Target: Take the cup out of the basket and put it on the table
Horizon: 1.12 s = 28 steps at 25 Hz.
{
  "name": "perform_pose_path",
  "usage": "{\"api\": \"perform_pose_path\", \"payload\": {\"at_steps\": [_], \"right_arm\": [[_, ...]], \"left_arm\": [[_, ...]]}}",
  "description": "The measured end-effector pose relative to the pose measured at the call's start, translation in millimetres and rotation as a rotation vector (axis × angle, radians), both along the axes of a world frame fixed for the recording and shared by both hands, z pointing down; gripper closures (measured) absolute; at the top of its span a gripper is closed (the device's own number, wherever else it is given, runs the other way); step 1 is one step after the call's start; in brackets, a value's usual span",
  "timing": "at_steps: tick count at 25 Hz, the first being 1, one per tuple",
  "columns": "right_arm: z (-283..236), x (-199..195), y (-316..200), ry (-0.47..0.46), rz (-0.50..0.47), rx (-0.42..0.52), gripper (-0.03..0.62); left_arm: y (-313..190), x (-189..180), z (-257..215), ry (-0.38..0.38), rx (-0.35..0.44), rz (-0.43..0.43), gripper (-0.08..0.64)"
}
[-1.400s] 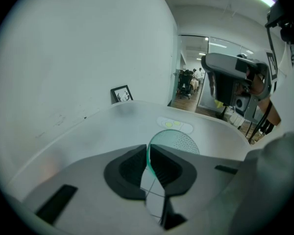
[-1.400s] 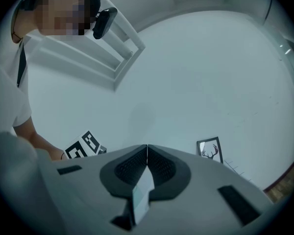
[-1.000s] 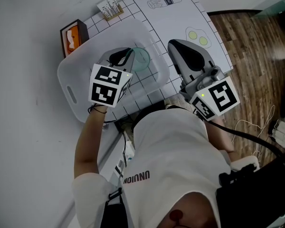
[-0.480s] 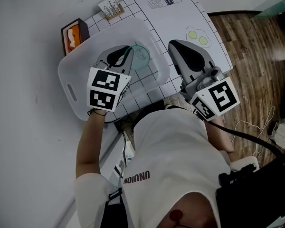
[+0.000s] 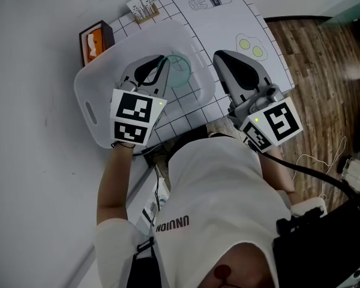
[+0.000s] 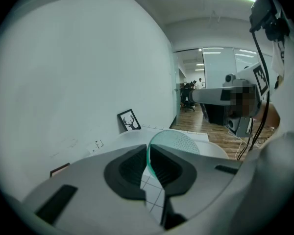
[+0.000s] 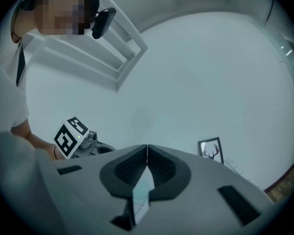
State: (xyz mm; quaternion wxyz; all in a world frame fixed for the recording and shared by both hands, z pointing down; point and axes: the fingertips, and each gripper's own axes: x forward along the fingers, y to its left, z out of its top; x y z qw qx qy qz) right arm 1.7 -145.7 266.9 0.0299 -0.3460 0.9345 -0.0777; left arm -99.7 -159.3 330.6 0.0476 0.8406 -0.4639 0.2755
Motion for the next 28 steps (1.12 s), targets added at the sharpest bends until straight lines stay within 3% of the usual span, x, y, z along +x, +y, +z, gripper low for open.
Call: {"api": "perform_pose_path", "payload": {"at_steps": [28], "right_arm": [[-1,-4,4,-0.004,-0.022,0.010,0.572]], "left_arm": [[13,3,-48,-0.004,0.210,-0.033,0.526]]}}
